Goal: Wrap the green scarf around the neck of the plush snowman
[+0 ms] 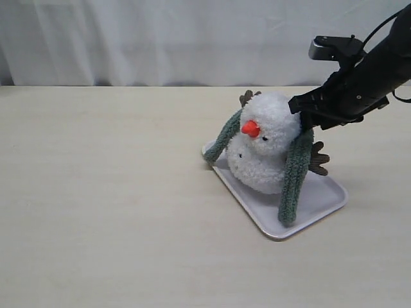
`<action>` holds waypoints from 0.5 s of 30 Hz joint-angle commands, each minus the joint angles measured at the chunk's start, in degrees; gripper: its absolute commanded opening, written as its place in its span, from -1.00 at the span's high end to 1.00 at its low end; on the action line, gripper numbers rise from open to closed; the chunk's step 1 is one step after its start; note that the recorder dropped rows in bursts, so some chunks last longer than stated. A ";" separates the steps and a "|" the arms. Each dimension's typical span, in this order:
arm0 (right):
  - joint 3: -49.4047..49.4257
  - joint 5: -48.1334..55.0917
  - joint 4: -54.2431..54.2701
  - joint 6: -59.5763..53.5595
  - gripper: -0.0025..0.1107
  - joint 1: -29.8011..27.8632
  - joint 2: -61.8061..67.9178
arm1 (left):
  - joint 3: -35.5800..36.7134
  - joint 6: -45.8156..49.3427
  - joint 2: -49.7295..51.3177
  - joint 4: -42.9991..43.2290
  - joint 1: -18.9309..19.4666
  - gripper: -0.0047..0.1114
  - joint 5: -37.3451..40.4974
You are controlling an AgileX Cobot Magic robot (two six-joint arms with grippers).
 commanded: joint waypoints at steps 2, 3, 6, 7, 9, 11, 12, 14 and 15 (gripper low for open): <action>0.34 -0.09 0.88 -1.76 0.49 -0.05 0.90 | 0.11 0.17 -0.03 -0.01 -0.45 0.92 -0.63; 0.34 -0.09 0.88 -1.76 0.55 -0.05 0.90 | 0.11 0.17 -0.03 -0.01 -0.45 0.92 -0.63; 0.34 -0.09 1.05 -2.34 0.77 -0.05 0.79 | 0.11 0.17 -0.03 -0.01 -0.45 0.92 -0.63; 0.34 -0.09 1.49 -2.90 0.83 -0.05 0.79 | 0.11 0.17 -0.03 -0.01 -0.45 0.92 -0.63; 0.34 -0.25 1.71 -3.49 0.88 -0.05 0.92 | 0.11 0.17 -0.03 -0.01 -0.45 0.92 -0.63; 0.34 -0.34 1.71 -3.74 0.88 -0.05 1.77 | 0.11 0.17 -0.03 -0.01 -0.45 0.92 -0.76; 0.34 -0.34 1.71 -3.74 0.88 -0.05 2.29 | 0.11 0.17 -0.03 -0.01 -0.45 0.92 -0.76; 0.34 -0.34 1.71 -4.34 0.88 -0.05 3.42 | 0.11 0.17 -0.03 -0.01 -0.45 0.92 -0.76; 0.34 -0.52 1.71 -4.44 0.86 -0.05 3.74 | 0.11 0.17 -0.03 -0.01 -0.45 0.92 -0.76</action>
